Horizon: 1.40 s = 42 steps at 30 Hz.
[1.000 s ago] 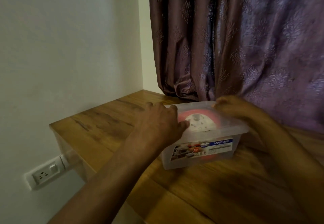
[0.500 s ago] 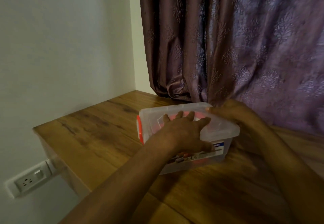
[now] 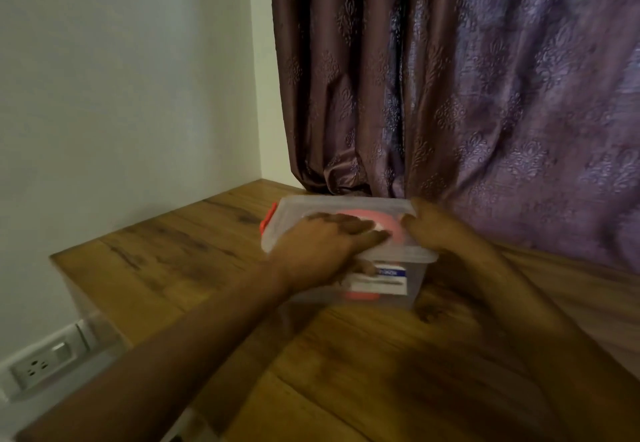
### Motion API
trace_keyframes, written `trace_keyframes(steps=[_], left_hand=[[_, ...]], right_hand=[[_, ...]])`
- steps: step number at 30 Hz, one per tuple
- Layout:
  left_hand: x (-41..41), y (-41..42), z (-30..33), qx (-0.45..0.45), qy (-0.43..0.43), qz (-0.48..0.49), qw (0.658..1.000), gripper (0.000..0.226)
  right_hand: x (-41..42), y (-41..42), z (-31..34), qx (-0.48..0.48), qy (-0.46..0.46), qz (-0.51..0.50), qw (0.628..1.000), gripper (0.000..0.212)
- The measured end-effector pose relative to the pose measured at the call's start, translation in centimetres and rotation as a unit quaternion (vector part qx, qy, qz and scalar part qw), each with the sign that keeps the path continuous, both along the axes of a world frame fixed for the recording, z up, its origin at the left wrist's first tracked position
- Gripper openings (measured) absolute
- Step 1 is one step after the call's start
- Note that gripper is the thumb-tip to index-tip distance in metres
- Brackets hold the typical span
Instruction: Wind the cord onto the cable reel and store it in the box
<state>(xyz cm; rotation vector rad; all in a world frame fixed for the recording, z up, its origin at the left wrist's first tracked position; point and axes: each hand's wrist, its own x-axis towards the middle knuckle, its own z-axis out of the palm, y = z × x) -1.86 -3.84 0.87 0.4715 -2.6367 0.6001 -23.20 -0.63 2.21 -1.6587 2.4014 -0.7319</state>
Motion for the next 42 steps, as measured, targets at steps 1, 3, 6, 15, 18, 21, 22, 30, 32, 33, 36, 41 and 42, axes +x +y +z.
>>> trace_keyframes(steps=[1, 3, 6, 15, 18, 21, 22, 30, 32, 33, 36, 41, 42], left_hand=[[0.6, -1.7, -0.5, 0.013, 0.011, 0.039, 0.999, 0.058], [1.4, -5.0, -2.0, 0.044, 0.048, 0.159, 0.985, 0.062], [0.8, -8.1, -4.2, 0.157, 0.095, 0.262, 0.947, 0.082], [-1.8, -12.2, -3.4, 0.223, 0.063, 0.285, 0.93, 0.113], [-2.1, -12.8, -3.6, 0.223, 0.06, 0.285, 0.93, 0.117], [-2.1, -13.3, -3.5, 0.231, 0.058, 0.283, 0.929, 0.118], [-2.1, -13.3, -3.4, 0.232, 0.056, 0.282, 0.929, 0.119], [-2.1, -13.1, -2.8, 0.256, 0.044, 0.285, 0.922, 0.112], [-1.5, -12.5, -2.5, 0.254, 0.047, 0.285, 0.923, 0.107], [-1.1, -12.1, -2.5, 0.246, 0.055, 0.284, 0.925, 0.105], [0.9, -10.4, -2.3, 0.22, 0.083, 0.283, 0.93, 0.099], [5.3, -7.1, -1.0, 0.177, 0.099, 0.288, 0.936, 0.092], [6.3, -6.3, -0.4, 0.173, 0.099, 0.295, 0.935, 0.092]], right_hand=[[0.1, -0.6, -0.5, -0.01, -0.053, 0.022, 0.998, 0.041], [0.4, -1.9, -1.6, -0.058, -0.086, 0.024, 0.994, 0.044], [0.3, -4.3, -2.6, -0.107, -0.072, -0.022, 0.991, 0.045], [-2.9, -10.8, -2.2, -0.119, -0.159, -0.013, 0.98, 0.042], [-3.6, -12.0, -2.6, -0.12, -0.182, -0.011, 0.976, 0.044], [-4.1, -12.8, -2.9, -0.122, -0.202, -0.005, 0.972, 0.044], [-4.2, -13.0, -2.9, -0.122, -0.21, -0.004, 0.97, 0.045], [-3.4, -11.3, -2.3, -0.115, -0.144, 0.007, 0.983, 0.049], [-2.9, -9.9, -1.9, -0.1, -0.066, 0.011, 0.993, 0.056], [-2.5, -9.2, -1.8, -0.09, -0.03, 0.007, 0.995, 0.059], [-0.4, -6.7, -1.1, -0.071, 0.059, 0.015, 0.996, 0.064], [3.3, -3.2, 0.0, -0.077, 0.194, 0.083, 0.975, 0.064], [4.2, -2.5, 0.2, -0.083, 0.225, 0.096, 0.966, 0.064]])
